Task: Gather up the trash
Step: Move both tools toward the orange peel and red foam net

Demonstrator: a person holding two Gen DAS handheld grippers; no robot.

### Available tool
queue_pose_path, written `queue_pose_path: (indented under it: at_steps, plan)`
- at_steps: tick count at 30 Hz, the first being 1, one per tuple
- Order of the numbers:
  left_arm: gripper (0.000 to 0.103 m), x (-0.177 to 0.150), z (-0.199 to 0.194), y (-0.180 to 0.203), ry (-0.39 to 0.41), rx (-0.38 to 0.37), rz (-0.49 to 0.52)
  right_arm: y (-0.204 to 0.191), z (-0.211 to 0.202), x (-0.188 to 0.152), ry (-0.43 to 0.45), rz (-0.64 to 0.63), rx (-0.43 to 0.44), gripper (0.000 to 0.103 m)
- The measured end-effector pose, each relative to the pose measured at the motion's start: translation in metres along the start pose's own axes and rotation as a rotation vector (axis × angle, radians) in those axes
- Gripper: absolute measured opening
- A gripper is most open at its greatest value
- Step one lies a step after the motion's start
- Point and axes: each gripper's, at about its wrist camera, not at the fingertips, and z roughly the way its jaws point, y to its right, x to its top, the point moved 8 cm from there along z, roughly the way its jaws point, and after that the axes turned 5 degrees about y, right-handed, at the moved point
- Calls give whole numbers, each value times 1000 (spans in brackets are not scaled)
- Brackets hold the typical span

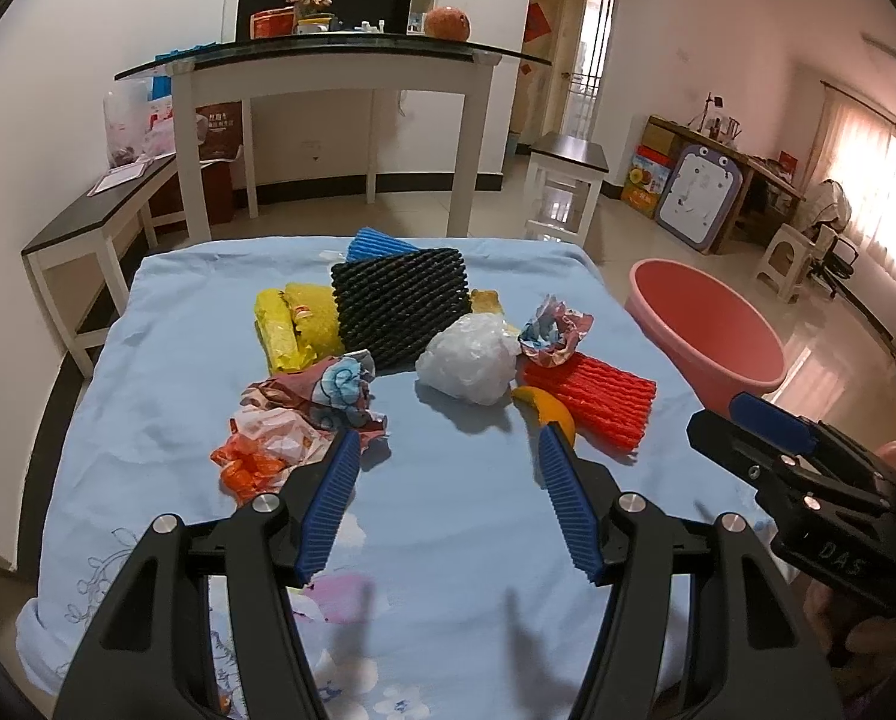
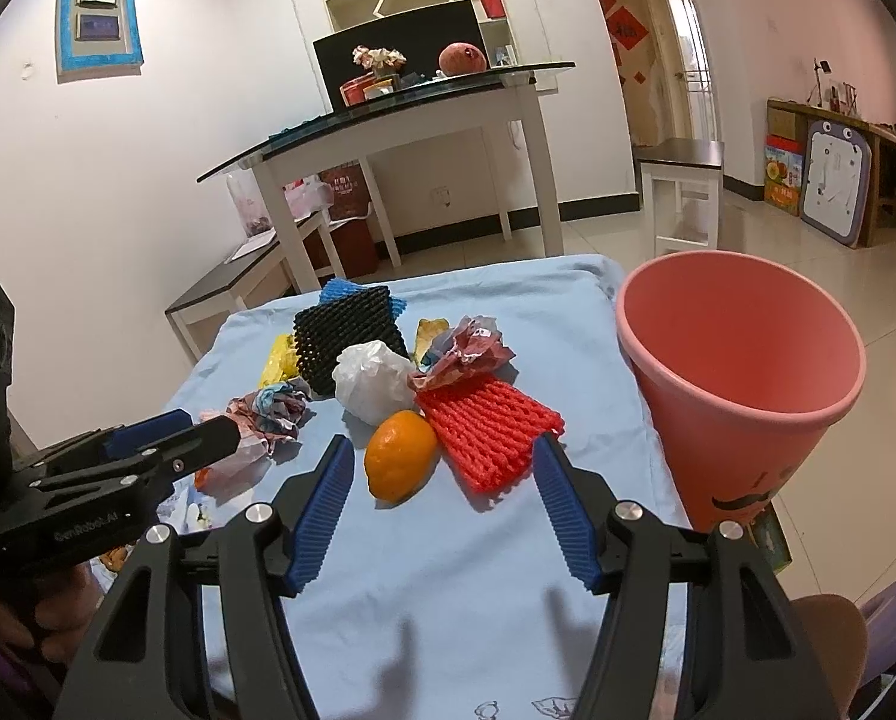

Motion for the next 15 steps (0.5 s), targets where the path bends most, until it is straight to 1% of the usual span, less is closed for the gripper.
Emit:
queue_pose_path:
  at_steps: [15]
  plan:
    - [62, -3, 6, 8, -15, -29, -3, 5, 3, -4, -9, 4, -4, 61]
